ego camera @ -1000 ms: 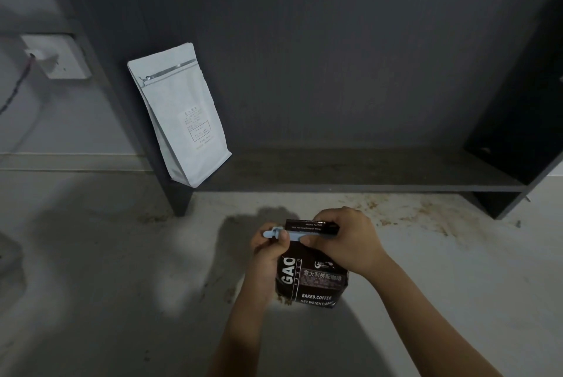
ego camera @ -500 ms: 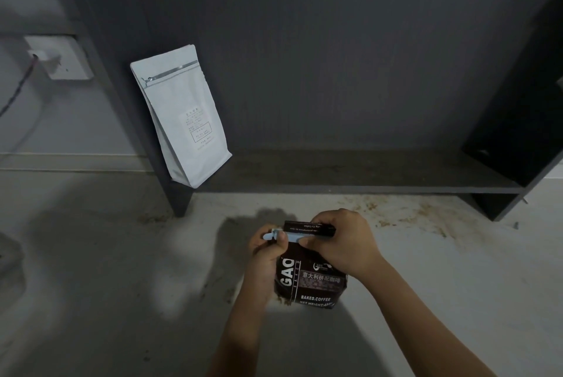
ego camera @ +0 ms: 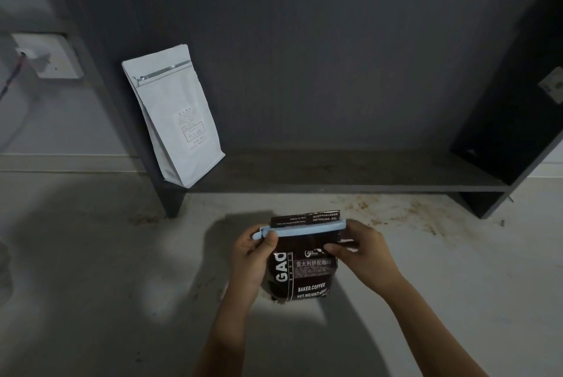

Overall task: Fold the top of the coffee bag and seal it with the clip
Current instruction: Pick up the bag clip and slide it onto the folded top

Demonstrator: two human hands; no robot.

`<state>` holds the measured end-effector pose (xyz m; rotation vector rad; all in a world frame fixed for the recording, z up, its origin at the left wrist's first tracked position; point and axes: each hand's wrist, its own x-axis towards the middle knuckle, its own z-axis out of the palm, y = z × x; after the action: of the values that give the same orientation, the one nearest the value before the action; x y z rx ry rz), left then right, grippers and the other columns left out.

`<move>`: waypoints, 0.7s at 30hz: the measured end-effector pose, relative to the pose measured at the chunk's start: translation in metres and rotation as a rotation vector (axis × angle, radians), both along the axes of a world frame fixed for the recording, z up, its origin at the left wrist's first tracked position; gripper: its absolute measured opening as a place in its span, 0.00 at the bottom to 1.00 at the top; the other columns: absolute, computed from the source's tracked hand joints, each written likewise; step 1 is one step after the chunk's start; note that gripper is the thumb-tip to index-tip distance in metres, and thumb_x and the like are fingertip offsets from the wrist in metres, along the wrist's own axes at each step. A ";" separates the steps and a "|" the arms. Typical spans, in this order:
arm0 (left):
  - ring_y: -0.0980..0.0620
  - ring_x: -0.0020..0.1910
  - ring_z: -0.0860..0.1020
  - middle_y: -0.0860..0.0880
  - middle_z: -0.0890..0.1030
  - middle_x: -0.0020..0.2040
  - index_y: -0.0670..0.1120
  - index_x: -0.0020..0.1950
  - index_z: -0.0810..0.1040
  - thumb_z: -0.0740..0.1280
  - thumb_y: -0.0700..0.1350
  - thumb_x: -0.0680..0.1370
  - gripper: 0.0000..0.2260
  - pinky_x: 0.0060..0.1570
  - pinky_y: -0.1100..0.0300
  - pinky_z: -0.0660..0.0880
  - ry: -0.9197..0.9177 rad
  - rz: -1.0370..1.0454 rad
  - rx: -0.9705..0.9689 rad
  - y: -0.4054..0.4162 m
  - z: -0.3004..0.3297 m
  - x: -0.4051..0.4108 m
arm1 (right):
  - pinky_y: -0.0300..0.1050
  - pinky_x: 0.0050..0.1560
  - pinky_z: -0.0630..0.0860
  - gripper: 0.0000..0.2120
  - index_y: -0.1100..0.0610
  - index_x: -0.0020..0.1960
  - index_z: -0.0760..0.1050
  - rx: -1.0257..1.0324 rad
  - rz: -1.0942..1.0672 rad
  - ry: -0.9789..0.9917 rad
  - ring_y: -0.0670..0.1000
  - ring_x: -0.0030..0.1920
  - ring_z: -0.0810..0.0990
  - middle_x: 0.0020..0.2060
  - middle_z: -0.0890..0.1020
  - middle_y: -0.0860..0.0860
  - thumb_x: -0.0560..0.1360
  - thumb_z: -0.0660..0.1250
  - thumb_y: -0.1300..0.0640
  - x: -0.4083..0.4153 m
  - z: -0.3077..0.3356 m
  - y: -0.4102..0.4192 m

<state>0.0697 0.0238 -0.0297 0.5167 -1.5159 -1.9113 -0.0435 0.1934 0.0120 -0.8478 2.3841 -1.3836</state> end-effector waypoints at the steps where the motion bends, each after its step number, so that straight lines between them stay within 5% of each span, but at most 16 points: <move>1: 0.59 0.33 0.82 0.53 0.85 0.33 0.46 0.41 0.80 0.72 0.41 0.69 0.03 0.34 0.68 0.78 -0.014 -0.013 0.001 -0.001 0.000 0.000 | 0.52 0.51 0.80 0.12 0.54 0.49 0.79 -0.004 -0.024 -0.027 0.47 0.45 0.82 0.43 0.84 0.49 0.66 0.73 0.63 -0.001 -0.003 0.001; 3: 0.58 0.35 0.83 0.53 0.86 0.34 0.48 0.40 0.82 0.72 0.45 0.67 0.04 0.36 0.67 0.78 -0.039 -0.064 -0.015 -0.002 0.000 0.000 | 0.53 0.48 0.81 0.07 0.57 0.41 0.81 -0.040 -0.061 -0.071 0.50 0.42 0.83 0.40 0.85 0.52 0.66 0.73 0.66 -0.002 -0.008 0.000; 7: 0.53 0.43 0.85 0.55 0.87 0.41 0.57 0.43 0.84 0.73 0.55 0.66 0.08 0.43 0.61 0.80 -0.110 -0.147 -0.175 -0.003 -0.002 0.004 | 0.37 0.39 0.79 0.11 0.54 0.40 0.82 -0.097 -0.066 -0.101 0.51 0.37 0.83 0.38 0.85 0.56 0.64 0.73 0.68 -0.004 -0.010 -0.006; 10: 0.57 0.40 0.85 0.59 0.86 0.38 0.61 0.40 0.84 0.71 0.48 0.70 0.06 0.40 0.63 0.79 -0.158 -0.031 -0.294 -0.002 -0.006 0.002 | 0.36 0.37 0.78 0.12 0.51 0.40 0.82 -0.134 -0.074 -0.088 0.51 0.38 0.83 0.38 0.86 0.55 0.64 0.73 0.68 -0.002 -0.012 -0.007; 13: 0.62 0.37 0.83 0.63 0.85 0.35 0.62 0.38 0.83 0.70 0.38 0.73 0.17 0.35 0.71 0.77 -0.172 0.012 -0.315 0.001 -0.008 -0.001 | 0.31 0.37 0.77 0.12 0.50 0.45 0.80 -0.094 -0.040 -0.093 0.47 0.44 0.83 0.42 0.85 0.51 0.66 0.73 0.64 -0.001 -0.017 -0.004; 16: 0.60 0.42 0.84 0.60 0.86 0.40 0.57 0.43 0.82 0.73 0.46 0.71 0.06 0.41 0.69 0.78 -0.182 -0.090 -0.248 0.000 -0.007 0.000 | 0.30 0.40 0.75 0.25 0.44 0.54 0.72 0.072 0.162 -0.112 0.42 0.49 0.80 0.49 0.82 0.43 0.62 0.77 0.58 0.000 -0.023 0.001; 21: 0.52 0.55 0.81 0.50 0.84 0.55 0.51 0.60 0.73 0.80 0.50 0.60 0.30 0.57 0.52 0.77 -0.395 -0.439 -0.155 -0.002 -0.017 0.010 | 0.24 0.40 0.71 0.38 0.43 0.60 0.64 0.192 0.229 -0.106 0.37 0.45 0.79 0.47 0.79 0.39 0.57 0.78 0.59 0.007 -0.039 0.000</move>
<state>0.0793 0.0217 -0.0467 0.5478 -2.1614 -2.0705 -0.0365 0.1933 -0.0274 -0.9349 2.2164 -1.0663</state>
